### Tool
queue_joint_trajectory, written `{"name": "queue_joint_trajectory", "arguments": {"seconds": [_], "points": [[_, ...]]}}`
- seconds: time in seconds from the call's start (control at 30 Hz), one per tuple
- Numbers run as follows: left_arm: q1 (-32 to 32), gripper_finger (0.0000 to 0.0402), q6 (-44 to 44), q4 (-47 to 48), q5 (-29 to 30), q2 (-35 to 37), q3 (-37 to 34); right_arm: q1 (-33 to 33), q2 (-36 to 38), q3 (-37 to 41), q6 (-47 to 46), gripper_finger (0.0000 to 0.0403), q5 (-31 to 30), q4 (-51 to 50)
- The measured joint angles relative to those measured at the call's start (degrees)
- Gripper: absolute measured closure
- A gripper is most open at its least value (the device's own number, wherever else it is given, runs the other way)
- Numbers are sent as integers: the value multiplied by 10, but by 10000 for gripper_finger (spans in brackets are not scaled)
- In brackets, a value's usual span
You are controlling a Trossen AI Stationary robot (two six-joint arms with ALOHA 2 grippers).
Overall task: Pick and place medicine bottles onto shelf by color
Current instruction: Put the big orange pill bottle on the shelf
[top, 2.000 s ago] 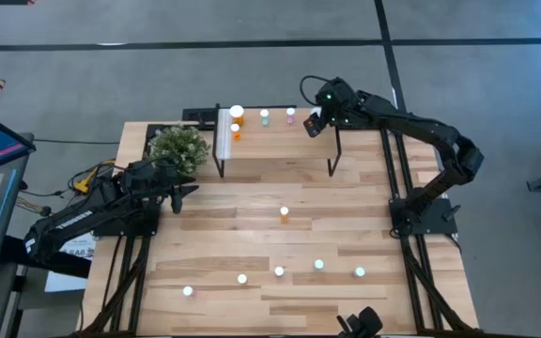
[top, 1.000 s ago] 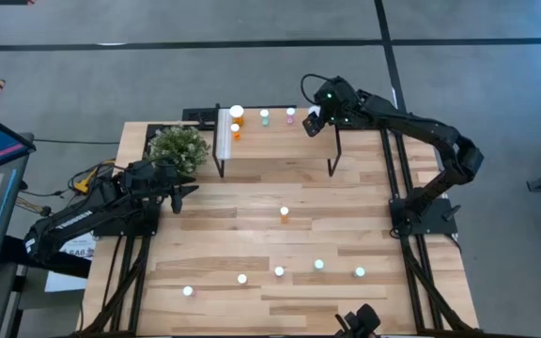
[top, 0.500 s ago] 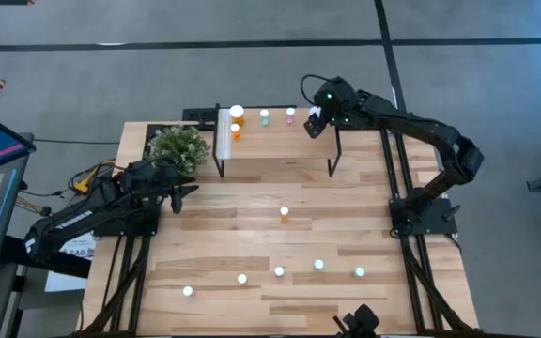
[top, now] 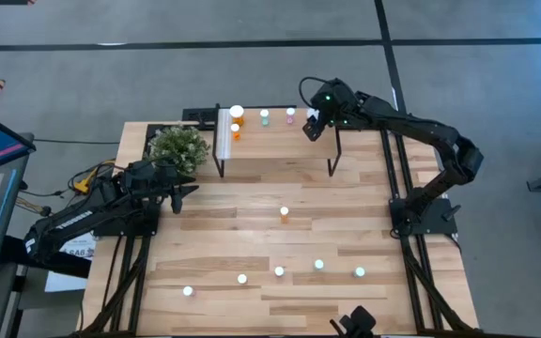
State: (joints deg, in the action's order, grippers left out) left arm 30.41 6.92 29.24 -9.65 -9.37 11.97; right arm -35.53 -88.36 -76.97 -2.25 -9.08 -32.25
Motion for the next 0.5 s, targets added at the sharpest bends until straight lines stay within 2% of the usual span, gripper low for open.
{"name": "queue_joint_trajectory", "arguments": {"seconds": [0.5], "points": [[0, 272, 0, 0, 0, 0, 0, -4, 0, 0, 8, 147, 0, 13]]}}
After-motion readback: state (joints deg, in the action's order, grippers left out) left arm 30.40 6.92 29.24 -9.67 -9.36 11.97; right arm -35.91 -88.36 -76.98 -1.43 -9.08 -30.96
